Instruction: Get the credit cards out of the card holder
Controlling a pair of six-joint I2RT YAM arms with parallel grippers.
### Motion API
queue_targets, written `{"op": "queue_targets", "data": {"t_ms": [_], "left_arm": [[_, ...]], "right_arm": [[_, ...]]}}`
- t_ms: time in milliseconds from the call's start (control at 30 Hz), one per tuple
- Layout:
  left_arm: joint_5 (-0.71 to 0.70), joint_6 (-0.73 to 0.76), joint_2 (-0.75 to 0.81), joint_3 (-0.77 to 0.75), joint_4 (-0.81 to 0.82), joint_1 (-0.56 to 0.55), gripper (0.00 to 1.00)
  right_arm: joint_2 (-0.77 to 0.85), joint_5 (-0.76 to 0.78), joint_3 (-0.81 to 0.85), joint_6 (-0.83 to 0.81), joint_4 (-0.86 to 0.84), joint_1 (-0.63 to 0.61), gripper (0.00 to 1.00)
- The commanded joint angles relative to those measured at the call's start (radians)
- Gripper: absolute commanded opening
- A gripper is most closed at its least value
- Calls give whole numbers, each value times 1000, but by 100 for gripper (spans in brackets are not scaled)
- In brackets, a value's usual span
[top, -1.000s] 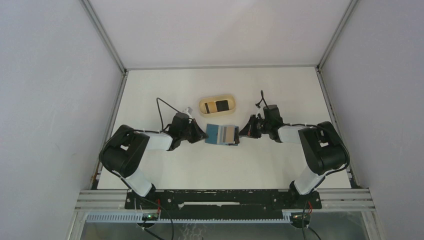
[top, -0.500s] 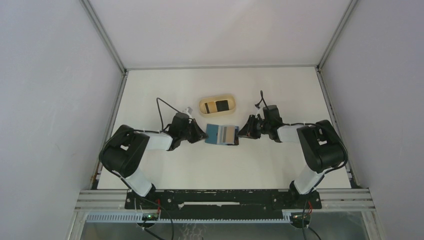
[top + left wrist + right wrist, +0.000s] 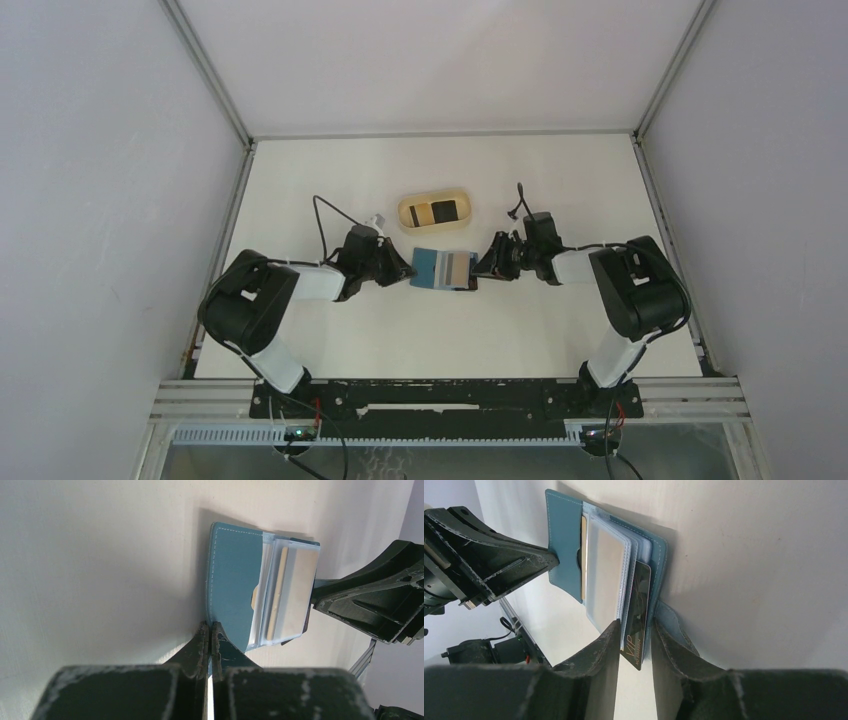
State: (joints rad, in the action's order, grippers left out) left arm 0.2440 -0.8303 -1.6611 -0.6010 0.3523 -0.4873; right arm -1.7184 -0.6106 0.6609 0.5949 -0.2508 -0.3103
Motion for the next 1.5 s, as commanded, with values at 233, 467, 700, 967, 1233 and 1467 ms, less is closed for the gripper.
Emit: {"op": "queue_targets", "data": {"t_ms": [233,467,700,967,1233,1467], "left_arm": [[-34,36,-17,18,-80,3,0],[-34,35,-22,19,-76,3,0],[-33,36,-22,20,-76,3,0],[-35,33,-16,26,-75,3,0],[-38,32,-12,30,-75,3,0],[-37,32,-12,30,-75,3,0]], "right_arm": [[46,53,4,-5,26,-28,47],[65,85,-43,29,16,-57,50],[52,85,-86,77,-45,-58,55],[-37,0,-130,168,-224,-56,57],[-105,-58,-167,264,-387,-54,43],[-77,-51,-168,247,-355,-43,38]]}}
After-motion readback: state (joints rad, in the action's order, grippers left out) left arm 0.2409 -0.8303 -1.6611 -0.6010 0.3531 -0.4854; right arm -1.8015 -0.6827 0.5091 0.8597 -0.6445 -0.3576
